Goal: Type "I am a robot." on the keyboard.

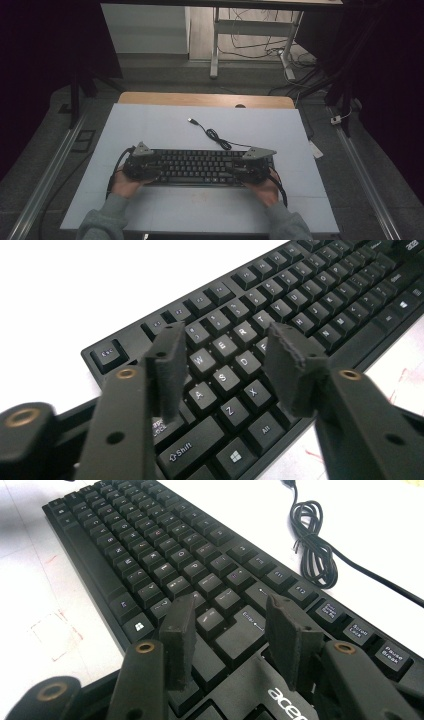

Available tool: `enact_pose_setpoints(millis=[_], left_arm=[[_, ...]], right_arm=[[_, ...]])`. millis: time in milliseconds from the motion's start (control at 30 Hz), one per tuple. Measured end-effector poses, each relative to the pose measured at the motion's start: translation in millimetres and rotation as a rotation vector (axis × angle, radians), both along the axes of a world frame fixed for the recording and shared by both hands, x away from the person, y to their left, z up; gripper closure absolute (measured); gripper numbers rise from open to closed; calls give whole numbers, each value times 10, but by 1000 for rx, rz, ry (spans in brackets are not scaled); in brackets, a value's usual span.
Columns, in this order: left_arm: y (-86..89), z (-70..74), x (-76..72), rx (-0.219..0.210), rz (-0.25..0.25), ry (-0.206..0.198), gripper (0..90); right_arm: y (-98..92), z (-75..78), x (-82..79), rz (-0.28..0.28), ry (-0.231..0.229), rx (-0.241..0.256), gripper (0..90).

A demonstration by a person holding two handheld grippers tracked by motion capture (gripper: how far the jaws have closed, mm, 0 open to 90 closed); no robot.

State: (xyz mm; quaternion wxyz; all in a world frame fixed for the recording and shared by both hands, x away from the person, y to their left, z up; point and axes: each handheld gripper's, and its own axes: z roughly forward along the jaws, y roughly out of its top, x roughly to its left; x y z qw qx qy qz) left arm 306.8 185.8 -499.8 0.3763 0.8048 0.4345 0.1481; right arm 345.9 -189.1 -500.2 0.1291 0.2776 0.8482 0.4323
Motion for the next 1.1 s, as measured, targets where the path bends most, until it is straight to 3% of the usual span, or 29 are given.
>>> enact_pose_setpoints(millis=[200, 433, 733, 1100], left_arm=[[25, -17, 1, 22, -10, -1, 684], [56, -74, 22, 51, -8, 29, 881], [32, -164, 61, 88, 4, 54, 884], [-3, -198, 71, 101, 0, 62, 884]], right_arm=[[5, -2, -2, 0, 1, -3, 555], [6, -3, -2, 1, 0, -5, 555], [8, -6, -2, 1, 1, -6, 554], [4, -5, 0, -1, -1, -7, 554]])
